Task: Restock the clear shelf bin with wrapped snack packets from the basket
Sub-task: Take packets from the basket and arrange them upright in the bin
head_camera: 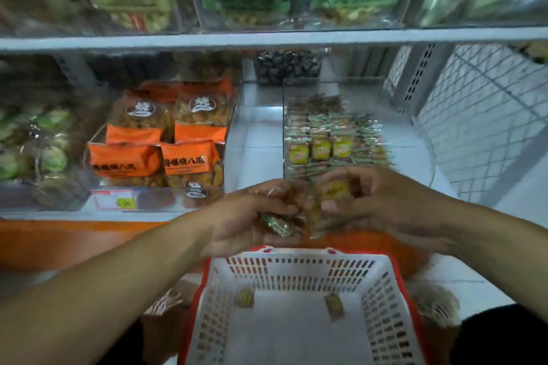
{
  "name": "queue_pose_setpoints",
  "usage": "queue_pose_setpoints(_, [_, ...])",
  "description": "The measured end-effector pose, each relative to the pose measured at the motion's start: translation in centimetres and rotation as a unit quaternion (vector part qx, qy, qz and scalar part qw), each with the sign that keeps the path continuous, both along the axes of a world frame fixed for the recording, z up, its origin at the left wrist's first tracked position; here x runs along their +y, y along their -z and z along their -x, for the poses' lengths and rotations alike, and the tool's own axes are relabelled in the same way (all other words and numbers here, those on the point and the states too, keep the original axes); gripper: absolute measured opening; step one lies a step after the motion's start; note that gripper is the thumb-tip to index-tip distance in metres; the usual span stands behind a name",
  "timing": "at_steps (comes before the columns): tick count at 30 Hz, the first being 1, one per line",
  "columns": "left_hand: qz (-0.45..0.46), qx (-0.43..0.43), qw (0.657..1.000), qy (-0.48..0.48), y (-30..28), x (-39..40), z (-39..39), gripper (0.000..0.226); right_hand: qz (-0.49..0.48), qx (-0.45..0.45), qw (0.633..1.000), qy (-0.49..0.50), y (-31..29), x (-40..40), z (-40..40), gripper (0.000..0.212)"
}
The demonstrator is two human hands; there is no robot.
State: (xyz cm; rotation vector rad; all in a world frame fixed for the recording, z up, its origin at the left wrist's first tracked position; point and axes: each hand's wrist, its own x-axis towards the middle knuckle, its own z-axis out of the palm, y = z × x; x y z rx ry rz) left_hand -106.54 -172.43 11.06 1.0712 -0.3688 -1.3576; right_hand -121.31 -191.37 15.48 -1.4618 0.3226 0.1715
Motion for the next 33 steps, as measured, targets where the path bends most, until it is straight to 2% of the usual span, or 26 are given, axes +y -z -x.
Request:
queue_pose_setpoints(2, [0.025,-0.026,0.999,-0.008,-1.4,-0.8,-0.2,0.045,-0.091,-0.039,0.993,0.066,-0.6,-0.4,-0.6,0.032])
queue_pose_setpoints(5, [0.060,-0.066,0.995,-0.036,-1.8,-2.1,-0.2,0.048,-0.148,-0.068,0.978,0.132,-0.5,-0.5,-1.6,0.041])
queue_pose_setpoints(9, [0.082,-0.097,0.989,-0.078,-2.0,-4.0,0.1,0.046,-0.137,-0.093,0.974,0.157,-0.4,-0.8,-2.1,0.037])
queue_pose_setpoints(13, [0.089,-0.122,0.980,-0.127,-2.3,-5.2,0.3,0.039,-0.115,-0.080,0.975,0.172,0.0,-1.2,-2.4,0.033])
queue_pose_setpoints(19, [0.082,-0.147,0.977,-0.132,-2.0,-5.7,0.3,0.038,-0.162,-0.089,0.969,0.166,-0.2,-2.1,-2.3,0.045])
queue_pose_setpoints(23, [0.080,-0.164,0.971,-0.157,-1.9,-5.7,0.5,0.043,-0.201,-0.090,0.964,0.148,-0.5,-3.4,-1.9,0.037])
queue_pose_setpoints(28, [0.051,-0.283,0.944,-0.165,-1.5,-5.6,0.8,0.060,-0.205,-0.038,0.967,0.147,0.2,-3.2,-2.1,0.046])
queue_pose_setpoints(31, [0.023,-0.388,0.907,-0.162,-1.5,-5.5,0.9,0.069,-0.210,-0.013,0.970,0.124,0.1,-3.1,-1.8,0.033])
queue_pose_setpoints(33, [0.012,-0.408,0.901,-0.148,-1.5,-5.4,0.9,0.073,-0.201,-0.016,0.975,0.096,0.0,-3.0,-1.6,0.035])
